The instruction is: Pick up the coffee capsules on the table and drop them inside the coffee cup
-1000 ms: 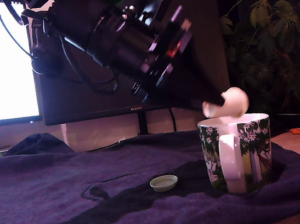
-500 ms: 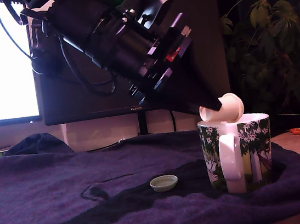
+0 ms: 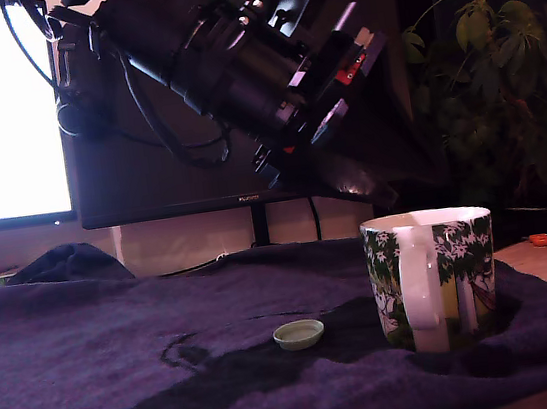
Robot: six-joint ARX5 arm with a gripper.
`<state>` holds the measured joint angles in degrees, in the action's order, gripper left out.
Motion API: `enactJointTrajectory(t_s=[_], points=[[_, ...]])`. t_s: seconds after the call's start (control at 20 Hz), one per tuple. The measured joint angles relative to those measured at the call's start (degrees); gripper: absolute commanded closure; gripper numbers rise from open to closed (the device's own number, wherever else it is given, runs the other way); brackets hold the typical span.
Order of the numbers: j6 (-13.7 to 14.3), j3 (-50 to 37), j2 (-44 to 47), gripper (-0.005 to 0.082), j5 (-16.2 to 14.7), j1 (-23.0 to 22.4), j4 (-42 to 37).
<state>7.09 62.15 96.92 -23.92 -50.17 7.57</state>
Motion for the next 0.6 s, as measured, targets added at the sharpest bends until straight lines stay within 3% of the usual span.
enactJointTrajectory(t_s=[0.1,0.2,0.4,0.6], points=[[0.00,0.00,0.00,0.0253,0.00,0.15,0.09],[0.24,0.00,0.00,0.0348,0.00,0.28,0.15],[0.59,0.00,-0.04,0.0797,0.00,0.28,0.20],[0.61,0.00,-0.15,0.0788,0.00,1.42,0.20]])
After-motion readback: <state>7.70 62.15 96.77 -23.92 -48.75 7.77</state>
